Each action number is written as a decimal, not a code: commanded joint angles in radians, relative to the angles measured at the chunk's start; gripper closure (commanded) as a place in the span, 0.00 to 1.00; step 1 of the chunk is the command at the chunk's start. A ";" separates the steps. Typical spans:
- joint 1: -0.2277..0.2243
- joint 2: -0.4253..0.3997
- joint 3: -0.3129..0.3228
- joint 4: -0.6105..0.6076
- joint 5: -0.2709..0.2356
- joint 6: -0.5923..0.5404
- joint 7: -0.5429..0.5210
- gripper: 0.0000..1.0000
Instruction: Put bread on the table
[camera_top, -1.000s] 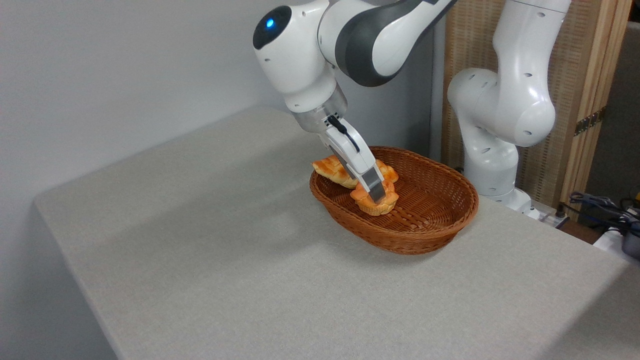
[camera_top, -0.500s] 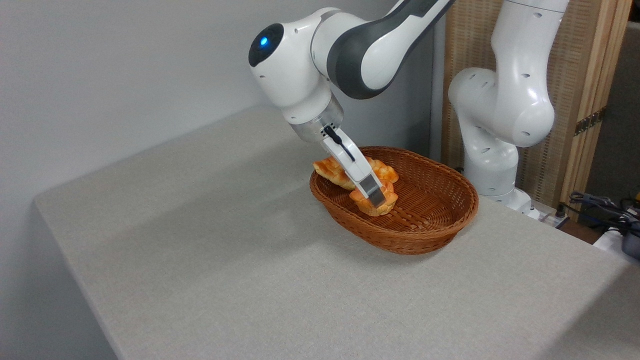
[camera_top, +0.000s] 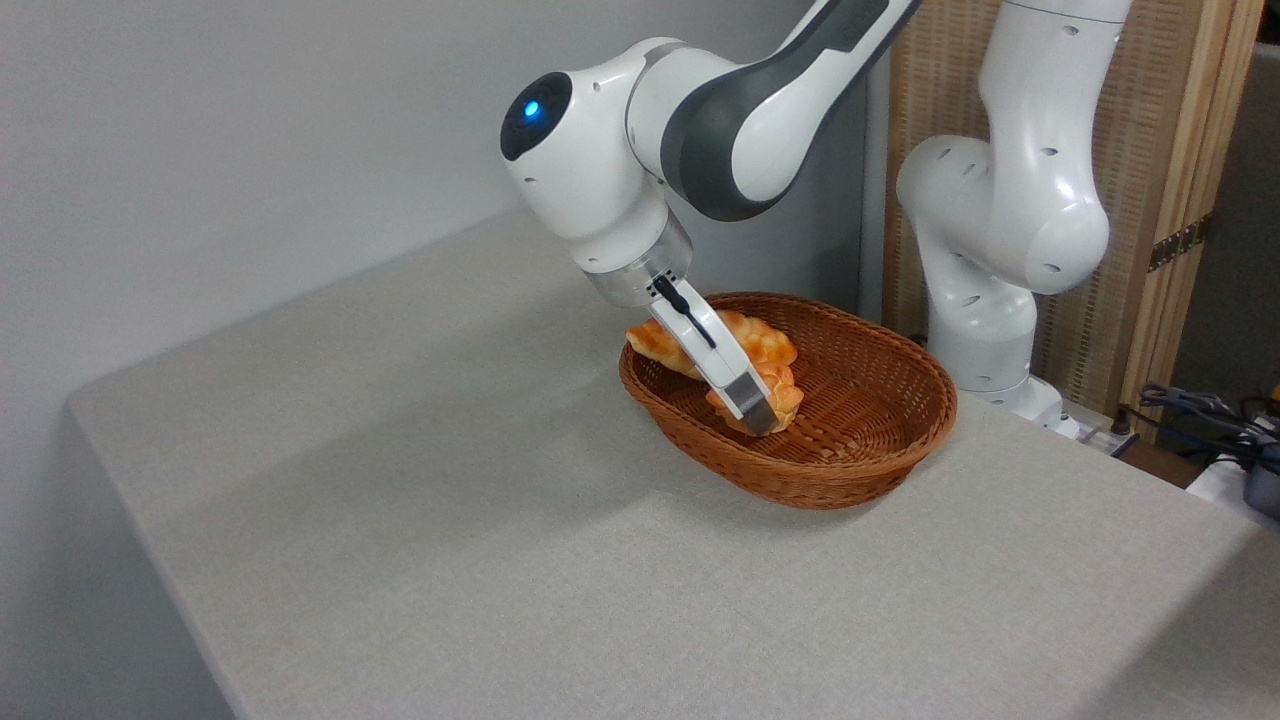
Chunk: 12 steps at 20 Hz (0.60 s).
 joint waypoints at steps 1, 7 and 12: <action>-0.008 0.001 0.011 -0.002 0.013 0.017 0.012 0.41; -0.008 0.001 0.011 -0.001 0.013 0.017 0.012 0.45; -0.008 -0.004 0.011 0.009 0.013 0.003 0.016 0.45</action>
